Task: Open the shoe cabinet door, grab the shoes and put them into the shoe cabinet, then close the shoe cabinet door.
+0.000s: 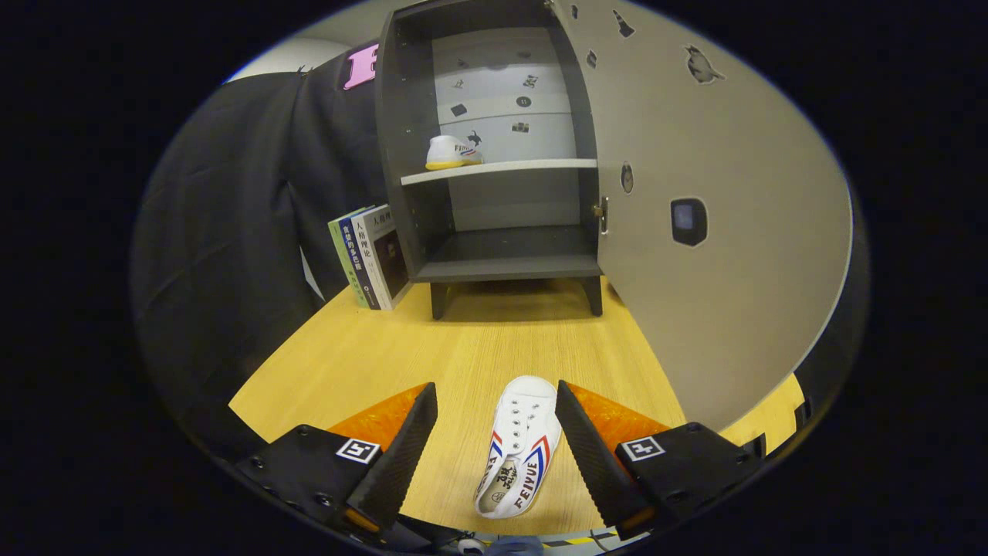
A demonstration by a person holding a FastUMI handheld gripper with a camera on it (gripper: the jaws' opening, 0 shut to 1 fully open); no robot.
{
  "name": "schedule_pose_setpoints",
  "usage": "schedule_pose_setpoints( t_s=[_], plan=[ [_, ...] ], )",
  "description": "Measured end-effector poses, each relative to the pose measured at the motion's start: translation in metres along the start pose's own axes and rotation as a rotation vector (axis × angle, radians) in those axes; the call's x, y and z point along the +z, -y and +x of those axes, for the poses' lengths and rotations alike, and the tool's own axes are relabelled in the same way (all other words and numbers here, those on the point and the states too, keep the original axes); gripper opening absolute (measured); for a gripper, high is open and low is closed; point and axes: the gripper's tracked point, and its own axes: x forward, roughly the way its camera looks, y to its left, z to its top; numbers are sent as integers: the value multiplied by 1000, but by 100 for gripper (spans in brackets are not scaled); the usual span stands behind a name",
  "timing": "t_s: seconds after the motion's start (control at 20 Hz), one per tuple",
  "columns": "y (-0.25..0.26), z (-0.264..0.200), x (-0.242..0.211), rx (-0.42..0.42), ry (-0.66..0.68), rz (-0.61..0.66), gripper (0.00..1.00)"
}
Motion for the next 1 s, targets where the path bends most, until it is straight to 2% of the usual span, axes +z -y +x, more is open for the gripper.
schedule_pose_setpoints(
  t_s=[0.7, 0.8, 1.0],
  plan=[
    [-2, 62, -79, 41, -275, 22, 96],
    [-4, 67, -90, 48, -322, 36, 93],
    [-2, 76, -103, 38, -382, 30, 80]
  ],
)
